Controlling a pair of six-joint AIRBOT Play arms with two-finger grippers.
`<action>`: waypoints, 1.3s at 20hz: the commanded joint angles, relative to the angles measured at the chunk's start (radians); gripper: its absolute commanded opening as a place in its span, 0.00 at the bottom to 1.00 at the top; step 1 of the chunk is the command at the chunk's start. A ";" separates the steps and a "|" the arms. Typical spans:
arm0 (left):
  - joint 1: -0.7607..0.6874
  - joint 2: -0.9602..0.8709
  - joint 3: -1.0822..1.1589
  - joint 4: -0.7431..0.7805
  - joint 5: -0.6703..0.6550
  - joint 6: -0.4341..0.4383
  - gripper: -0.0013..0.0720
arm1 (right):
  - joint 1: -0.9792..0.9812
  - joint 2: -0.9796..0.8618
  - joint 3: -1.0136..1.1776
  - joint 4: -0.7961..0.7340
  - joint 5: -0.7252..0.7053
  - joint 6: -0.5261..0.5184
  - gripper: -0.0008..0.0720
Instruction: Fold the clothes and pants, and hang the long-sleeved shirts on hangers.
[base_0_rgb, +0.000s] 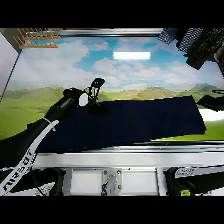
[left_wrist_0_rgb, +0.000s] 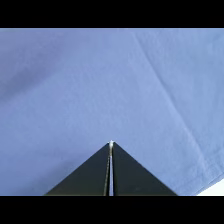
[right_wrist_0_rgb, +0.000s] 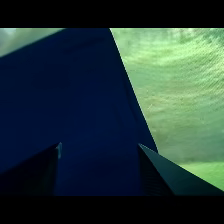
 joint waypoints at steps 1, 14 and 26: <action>0.000 0.000 0.000 0.000 0.000 0.000 0.03 | -0.077 -0.105 0.090 -0.031 0.198 0.003 0.73; 0.000 0.000 0.000 0.000 0.001 0.000 0.03 | -0.156 -0.248 0.103 0.087 0.274 -0.073 0.73; -0.001 0.000 0.000 0.000 0.000 0.000 0.03 | -0.049 -0.294 0.104 0.129 0.375 -0.073 0.71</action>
